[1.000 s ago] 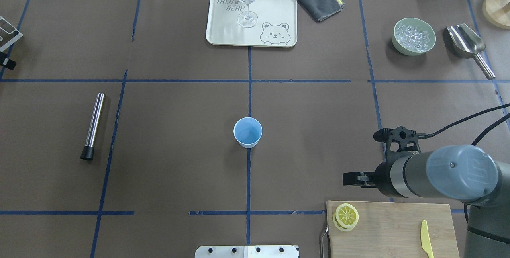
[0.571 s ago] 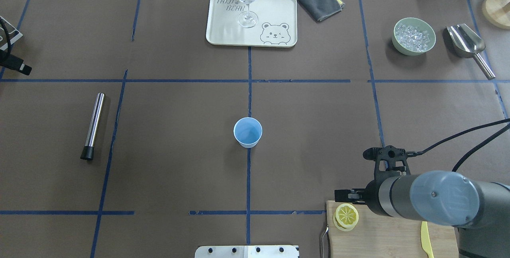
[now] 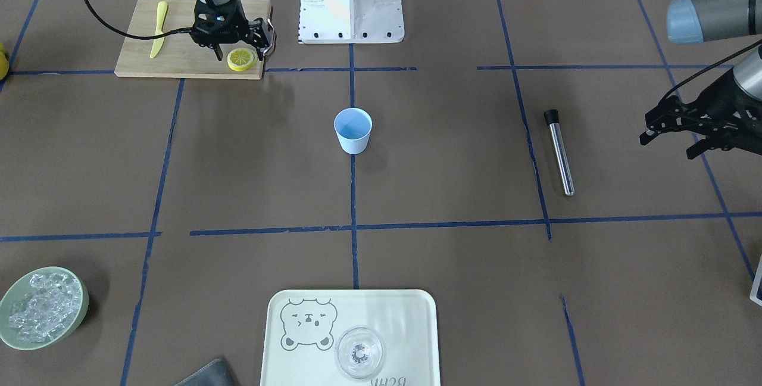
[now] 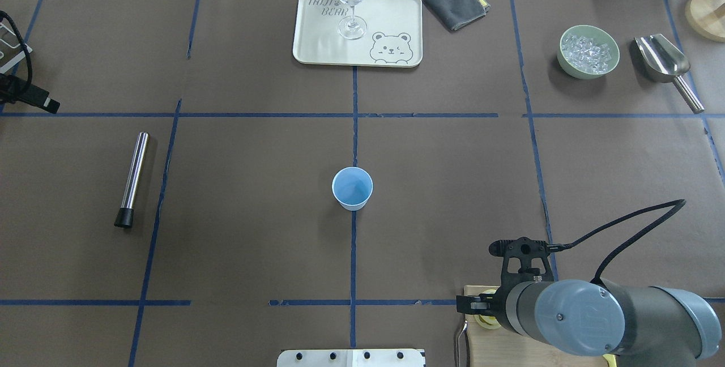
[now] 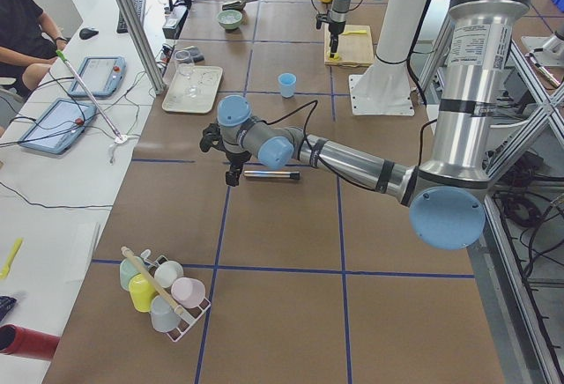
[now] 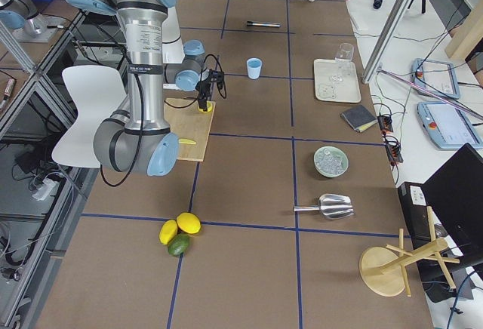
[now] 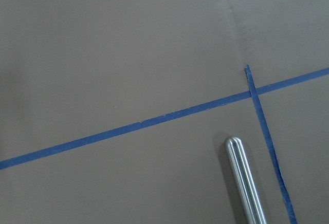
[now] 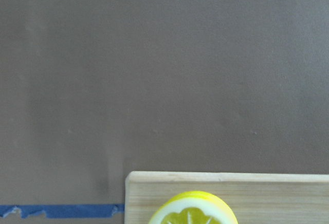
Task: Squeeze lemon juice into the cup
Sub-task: 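Grasp the lemon slice with the right gripper and lift it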
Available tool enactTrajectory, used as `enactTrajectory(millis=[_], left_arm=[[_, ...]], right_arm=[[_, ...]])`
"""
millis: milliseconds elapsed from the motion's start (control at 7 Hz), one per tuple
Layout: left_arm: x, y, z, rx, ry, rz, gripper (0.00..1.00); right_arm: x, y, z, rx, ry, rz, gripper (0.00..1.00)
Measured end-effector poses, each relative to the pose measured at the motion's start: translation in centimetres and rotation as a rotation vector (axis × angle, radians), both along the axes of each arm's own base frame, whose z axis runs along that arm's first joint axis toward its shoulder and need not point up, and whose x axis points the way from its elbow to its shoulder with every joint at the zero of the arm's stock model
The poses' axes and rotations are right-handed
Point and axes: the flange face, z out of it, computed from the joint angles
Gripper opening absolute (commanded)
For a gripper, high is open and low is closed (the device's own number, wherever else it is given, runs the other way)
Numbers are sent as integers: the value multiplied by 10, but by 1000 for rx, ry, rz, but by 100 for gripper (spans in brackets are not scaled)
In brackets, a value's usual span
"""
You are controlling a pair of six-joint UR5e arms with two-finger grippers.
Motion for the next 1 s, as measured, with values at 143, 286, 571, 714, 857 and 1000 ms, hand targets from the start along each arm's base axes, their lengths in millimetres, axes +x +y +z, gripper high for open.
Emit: enactTrajectory(millis=[143, 286, 571, 714, 857, 1000], left_arm=[[0, 0, -1, 1, 1, -1, 100], [1, 0, -1, 3, 2, -1, 100], [1, 0, -4, 8, 4, -1, 100], [1, 0, -5, 10, 5, -1, 100], [1, 0, -7, 11, 6, -2, 100], [1, 0, -8, 13, 7, -2, 100]], right_arm=[[-2, 1, 3, -1, 8, -1, 100], [-4, 1, 6, -2, 13, -2, 100], [-6, 1, 9, -6, 17, -5, 100], [-6, 1, 10, -8, 17, -7, 93], [-5, 1, 9, -10, 15, -8, 77], [-5, 1, 8, -12, 13, -9, 60]])
